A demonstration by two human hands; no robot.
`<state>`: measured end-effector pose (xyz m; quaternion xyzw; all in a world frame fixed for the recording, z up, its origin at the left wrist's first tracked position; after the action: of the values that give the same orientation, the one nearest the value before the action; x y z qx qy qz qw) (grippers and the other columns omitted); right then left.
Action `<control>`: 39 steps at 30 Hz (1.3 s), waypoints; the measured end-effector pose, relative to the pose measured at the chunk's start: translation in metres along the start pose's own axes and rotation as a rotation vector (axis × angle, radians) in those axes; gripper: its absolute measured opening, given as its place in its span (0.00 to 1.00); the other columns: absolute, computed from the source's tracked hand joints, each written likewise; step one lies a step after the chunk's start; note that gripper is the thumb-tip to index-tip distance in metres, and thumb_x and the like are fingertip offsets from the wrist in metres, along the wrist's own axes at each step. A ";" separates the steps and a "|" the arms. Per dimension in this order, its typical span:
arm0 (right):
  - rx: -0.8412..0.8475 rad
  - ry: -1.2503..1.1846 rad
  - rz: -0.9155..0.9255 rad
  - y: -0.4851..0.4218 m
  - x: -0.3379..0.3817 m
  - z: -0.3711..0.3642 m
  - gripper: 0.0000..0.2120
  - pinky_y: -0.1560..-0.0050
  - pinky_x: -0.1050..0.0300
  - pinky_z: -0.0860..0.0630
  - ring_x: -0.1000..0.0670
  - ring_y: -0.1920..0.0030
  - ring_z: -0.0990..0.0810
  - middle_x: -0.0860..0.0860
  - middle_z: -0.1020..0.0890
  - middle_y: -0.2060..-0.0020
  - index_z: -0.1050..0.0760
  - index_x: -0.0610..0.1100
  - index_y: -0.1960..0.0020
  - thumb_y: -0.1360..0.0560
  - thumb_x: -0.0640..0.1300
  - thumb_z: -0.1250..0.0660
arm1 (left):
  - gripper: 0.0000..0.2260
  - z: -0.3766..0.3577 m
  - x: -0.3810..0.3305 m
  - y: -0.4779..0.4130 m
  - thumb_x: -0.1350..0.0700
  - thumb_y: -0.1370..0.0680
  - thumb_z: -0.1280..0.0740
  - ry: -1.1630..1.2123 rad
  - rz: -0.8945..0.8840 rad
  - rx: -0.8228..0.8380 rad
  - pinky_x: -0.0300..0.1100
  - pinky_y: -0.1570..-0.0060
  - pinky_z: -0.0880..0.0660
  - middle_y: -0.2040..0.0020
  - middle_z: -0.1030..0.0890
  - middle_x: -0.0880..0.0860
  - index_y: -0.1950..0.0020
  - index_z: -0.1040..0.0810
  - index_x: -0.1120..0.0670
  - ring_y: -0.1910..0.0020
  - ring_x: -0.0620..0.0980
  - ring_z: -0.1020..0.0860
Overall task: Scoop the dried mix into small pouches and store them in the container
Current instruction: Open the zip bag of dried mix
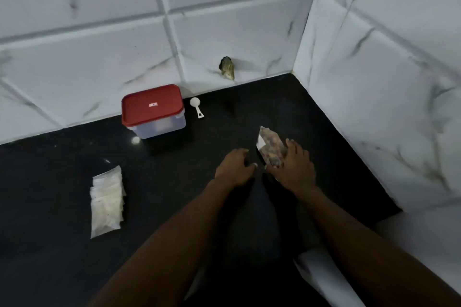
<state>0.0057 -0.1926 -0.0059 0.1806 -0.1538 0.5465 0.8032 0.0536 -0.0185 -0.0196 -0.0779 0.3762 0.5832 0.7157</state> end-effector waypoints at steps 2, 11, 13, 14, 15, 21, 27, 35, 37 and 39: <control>0.040 -0.036 -0.056 -0.005 -0.008 -0.003 0.52 0.33 0.42 0.30 0.42 0.26 0.35 0.45 0.35 0.24 0.45 0.46 0.20 0.33 0.63 0.23 | 0.21 -0.006 -0.006 -0.006 0.50 0.20 0.29 0.126 0.055 0.034 0.42 0.39 0.26 0.37 0.19 0.53 0.29 0.24 0.56 0.39 0.50 0.21; 0.105 -0.065 -0.054 -0.023 -0.017 -0.015 0.51 0.38 0.47 0.29 0.43 0.29 0.33 0.43 0.33 0.27 0.43 0.44 0.21 0.33 0.59 0.21 | 0.00 -0.032 -0.016 -0.022 0.55 0.20 0.30 0.521 0.243 0.034 0.52 0.46 0.18 0.57 0.16 0.52 0.51 0.20 0.51 0.59 0.49 0.18; 0.084 -0.061 -0.046 -0.026 -0.017 -0.017 0.51 0.39 0.48 0.28 0.43 0.31 0.32 0.43 0.33 0.29 0.42 0.43 0.21 0.34 0.57 0.19 | 0.05 -0.031 -0.017 -0.023 0.56 0.21 0.28 0.498 0.217 -0.032 0.50 0.46 0.17 0.52 0.16 0.50 0.47 0.21 0.51 0.53 0.48 0.17; 0.074 -0.052 -0.038 -0.026 -0.016 -0.017 0.50 0.39 0.48 0.28 0.43 0.32 0.31 0.43 0.33 0.29 0.41 0.44 0.22 0.35 0.57 0.19 | 0.07 -0.029 -0.019 -0.024 0.56 0.22 0.28 0.487 0.196 -0.070 0.49 0.46 0.17 0.49 0.17 0.50 0.46 0.21 0.51 0.50 0.48 0.17; 0.066 -0.049 -0.028 -0.026 -0.015 -0.017 0.50 0.40 0.49 0.27 0.44 0.33 0.31 0.43 0.33 0.30 0.41 0.44 0.22 0.35 0.56 0.19 | 0.09 -0.027 -0.019 -0.025 0.56 0.23 0.27 0.470 0.177 -0.103 0.49 0.45 0.17 0.47 0.17 0.50 0.44 0.21 0.52 0.48 0.48 0.17; 0.003 -0.155 0.085 -0.009 -0.005 -0.014 0.42 0.46 0.55 0.27 0.48 0.36 0.31 0.47 0.33 0.32 0.35 0.47 0.24 0.32 0.55 0.21 | 0.03 -0.023 -0.020 -0.025 0.51 0.21 0.30 0.611 0.233 -0.069 0.50 0.48 0.16 0.46 0.17 0.51 0.48 0.21 0.47 0.47 0.49 0.17; 0.023 -0.299 0.278 0.019 0.030 -0.013 0.23 0.35 0.52 0.24 0.51 0.35 0.27 0.47 0.27 0.33 0.28 0.44 0.30 0.23 0.44 0.29 | 0.18 -0.019 -0.006 -0.006 0.45 0.22 0.27 0.836 0.435 -0.023 0.38 0.65 0.21 0.47 0.18 0.52 0.39 0.25 0.54 0.50 0.48 0.17; -0.105 -0.412 0.278 0.019 0.028 0.001 0.10 0.49 0.56 0.21 0.59 0.50 0.22 0.57 0.22 0.49 0.23 0.50 0.43 0.23 0.50 0.33 | 0.06 -0.012 0.027 0.004 0.54 0.20 0.29 0.806 0.434 -0.077 0.45 0.52 0.16 0.43 0.16 0.54 0.43 0.22 0.50 0.48 0.49 0.15; -0.136 -0.346 0.217 0.012 0.018 0.002 0.14 0.46 0.56 0.23 0.57 0.45 0.25 0.57 0.23 0.45 0.24 0.52 0.40 0.25 0.48 0.30 | 0.06 -0.009 0.033 0.006 0.55 0.19 0.30 0.809 0.437 -0.076 0.43 0.54 0.16 0.45 0.15 0.54 0.43 0.21 0.51 0.49 0.48 0.15; -0.016 -0.428 0.107 0.003 0.010 -0.008 0.20 0.48 0.58 0.24 0.58 0.44 0.25 0.58 0.25 0.44 0.25 0.53 0.36 0.27 0.47 0.26 | 0.07 -0.006 0.037 0.008 0.55 0.20 0.29 0.801 0.440 -0.078 0.41 0.57 0.17 0.46 0.15 0.54 0.42 0.20 0.52 0.50 0.48 0.14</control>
<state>0.0063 -0.1802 -0.0081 0.2779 -0.3345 0.5362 0.7234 0.0455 0.0100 -0.0446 -0.2423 0.6088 0.6588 0.3696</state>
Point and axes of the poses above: each hand's wrist, its own y-axis away from the middle knuckle, its own z-axis out of the back of the hand, x = y × z, the point moved 6 cm from there along -y, towards the middle knuckle
